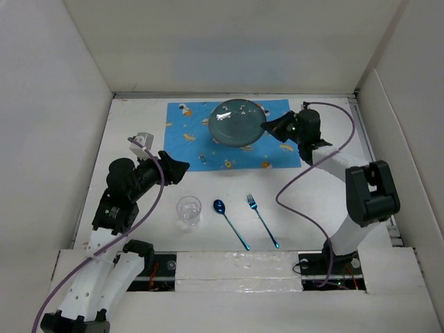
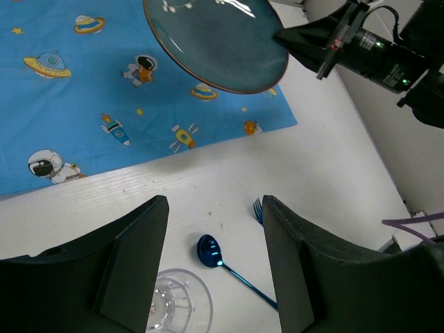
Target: Set the dinner table for one person
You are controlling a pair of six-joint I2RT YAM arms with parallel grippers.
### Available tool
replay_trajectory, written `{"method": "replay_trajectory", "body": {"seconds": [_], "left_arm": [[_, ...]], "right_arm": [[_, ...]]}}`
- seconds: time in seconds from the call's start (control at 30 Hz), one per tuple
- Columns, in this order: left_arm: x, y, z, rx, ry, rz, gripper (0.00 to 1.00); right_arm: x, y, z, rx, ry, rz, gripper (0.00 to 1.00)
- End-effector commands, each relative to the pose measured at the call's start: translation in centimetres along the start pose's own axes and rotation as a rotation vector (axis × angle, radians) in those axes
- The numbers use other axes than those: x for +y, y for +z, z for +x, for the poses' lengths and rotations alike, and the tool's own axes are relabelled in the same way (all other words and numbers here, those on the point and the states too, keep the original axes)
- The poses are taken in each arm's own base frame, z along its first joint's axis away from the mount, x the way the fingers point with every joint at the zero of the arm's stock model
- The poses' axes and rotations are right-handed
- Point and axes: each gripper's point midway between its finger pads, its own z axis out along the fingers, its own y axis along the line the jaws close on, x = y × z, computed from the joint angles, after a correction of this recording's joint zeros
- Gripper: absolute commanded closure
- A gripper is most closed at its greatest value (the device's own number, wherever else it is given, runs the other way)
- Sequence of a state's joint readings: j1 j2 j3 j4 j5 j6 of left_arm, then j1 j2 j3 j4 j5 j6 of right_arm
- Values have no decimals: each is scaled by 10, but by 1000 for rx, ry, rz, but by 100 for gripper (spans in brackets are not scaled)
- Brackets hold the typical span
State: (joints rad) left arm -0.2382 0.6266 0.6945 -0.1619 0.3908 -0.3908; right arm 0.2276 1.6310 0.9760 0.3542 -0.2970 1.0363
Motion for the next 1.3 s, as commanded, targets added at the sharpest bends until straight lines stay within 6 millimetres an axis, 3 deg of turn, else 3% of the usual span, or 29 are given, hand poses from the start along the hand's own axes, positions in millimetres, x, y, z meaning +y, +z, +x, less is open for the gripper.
{"method": "replay_trajectory", "body": {"seconds": [0.0, 0.03, 0.07, 0.17, 0.3, 0.6, 0.87, 0.97, 1.07, 1.1, 1.2, 1.23, 1.27], "left_arm": [[-5, -1, -20, -64, 21, 6, 47], [-4, 0, -19, -62, 22, 4, 47], [-4, 0, -19, -60, 21, 4, 47], [-3, 1, -18, -57, 20, 1, 47], [-2, 3, -17, -48, 18, -4, 47], [-1, 5, -15, -37, 15, -2, 47], [-2, 5, -14, -35, 13, 3, 47], [-2, 4, -15, -39, 14, 0, 47], [-2, 3, -15, -39, 15, 4, 47], [-3, 3, -15, -41, 15, 4, 47], [-1, 3, -15, -42, 14, -5, 47], [-1, 3, -16, -45, 15, -4, 47], [-1, 3, -16, -46, 14, -7, 47]], "right_arm": [[106, 10, -53, -171, -30, -343, 100], [117, 16, -52, -167, -39, -364, 100], [104, 31, -44, -146, -31, -340, 100], [104, 47, -40, -136, -40, -343, 100], [85, 66, -28, -105, -29, -317, 100], [38, 86, 12, -35, 28, -268, 100], [-6, 94, 30, -18, 69, -187, 100], [-16, 93, 36, 2, 68, -164, 86], [-31, 91, 42, 23, 38, -92, 52], [-26, 89, 39, 12, 35, -100, 47], [-35, 82, 37, -4, 3, -40, 35], [-26, 76, 29, -26, -17, -35, 33], [-35, 72, 29, -22, -50, 28, 31]]}}
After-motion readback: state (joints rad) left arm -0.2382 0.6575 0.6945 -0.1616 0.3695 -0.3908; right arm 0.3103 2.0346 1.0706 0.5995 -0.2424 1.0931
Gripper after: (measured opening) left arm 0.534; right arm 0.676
